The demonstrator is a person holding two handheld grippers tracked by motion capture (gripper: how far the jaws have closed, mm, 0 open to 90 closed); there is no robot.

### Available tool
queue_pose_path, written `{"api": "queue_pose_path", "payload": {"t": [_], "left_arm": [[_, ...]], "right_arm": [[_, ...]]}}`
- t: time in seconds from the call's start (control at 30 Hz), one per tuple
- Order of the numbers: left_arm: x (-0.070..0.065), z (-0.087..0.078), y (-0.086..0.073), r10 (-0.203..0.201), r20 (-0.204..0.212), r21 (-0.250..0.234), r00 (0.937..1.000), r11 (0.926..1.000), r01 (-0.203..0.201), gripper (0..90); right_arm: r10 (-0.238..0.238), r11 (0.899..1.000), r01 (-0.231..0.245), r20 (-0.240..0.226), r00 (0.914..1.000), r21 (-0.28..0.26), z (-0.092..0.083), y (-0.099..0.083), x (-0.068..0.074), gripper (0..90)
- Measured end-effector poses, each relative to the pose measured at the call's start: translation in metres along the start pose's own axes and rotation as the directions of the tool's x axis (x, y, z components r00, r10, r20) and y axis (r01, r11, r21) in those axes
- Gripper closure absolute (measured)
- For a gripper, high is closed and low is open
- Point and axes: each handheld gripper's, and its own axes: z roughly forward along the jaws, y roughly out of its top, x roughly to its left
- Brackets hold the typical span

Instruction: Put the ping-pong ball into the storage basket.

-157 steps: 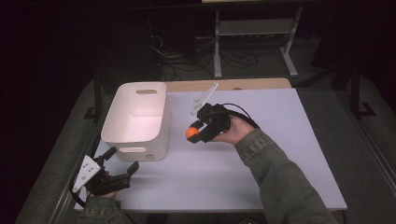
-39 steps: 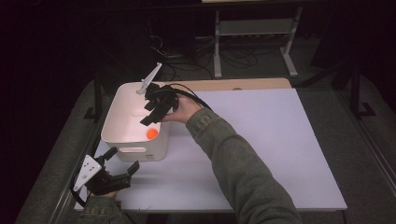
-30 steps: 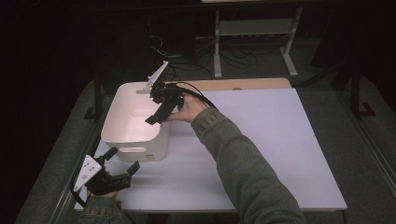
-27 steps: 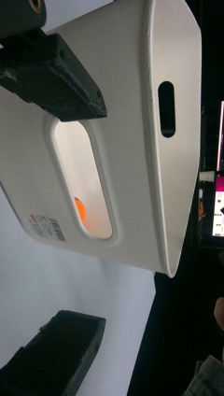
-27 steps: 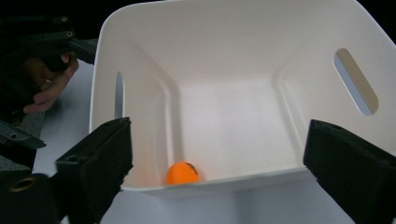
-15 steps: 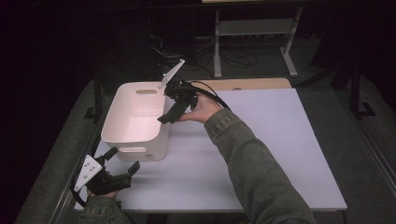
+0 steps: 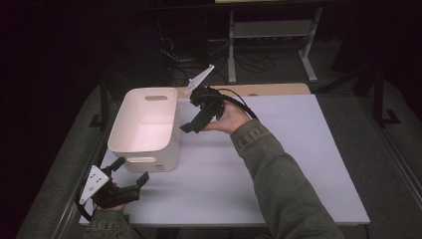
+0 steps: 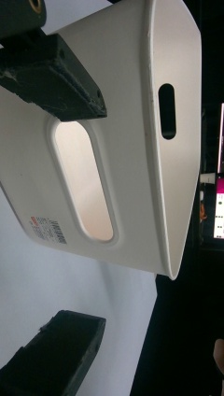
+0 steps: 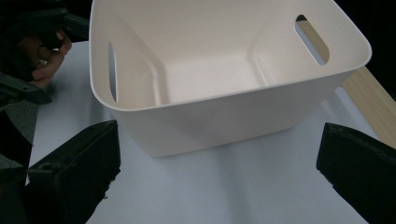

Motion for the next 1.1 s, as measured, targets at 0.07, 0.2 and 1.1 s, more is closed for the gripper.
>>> {"api": "queue_pose_path", "payload": {"t": [0.07, 0.2, 1.1], "left_arm": [[0.0, 0.0, 0.0, 0.002, 0.001, 0.0, 1.0, 1.0, -0.002, 1.5], [0.0, 0.0, 0.0, 0.002, 0.0, 0.001, 1.0, 1.0, -0.002, 1.5], [0.0, 0.001, 0.0, -0.002, -0.002, 0.002, 1.0, 1.0, 0.002, 1.5]], "right_arm": [[0.005, 1.0, -0.005, 0.003, 1.0, -0.006, -0.003, -0.004, -0.001, 0.0], [0.017, 1.0, -0.017, 0.015, 0.9998, -0.013, -0.011, -0.01, -0.001, 0.0], [0.092, 0.994, -0.088, 0.057, 0.9942, -0.062, -0.043, -0.056, -0.003, 0.0]]}}
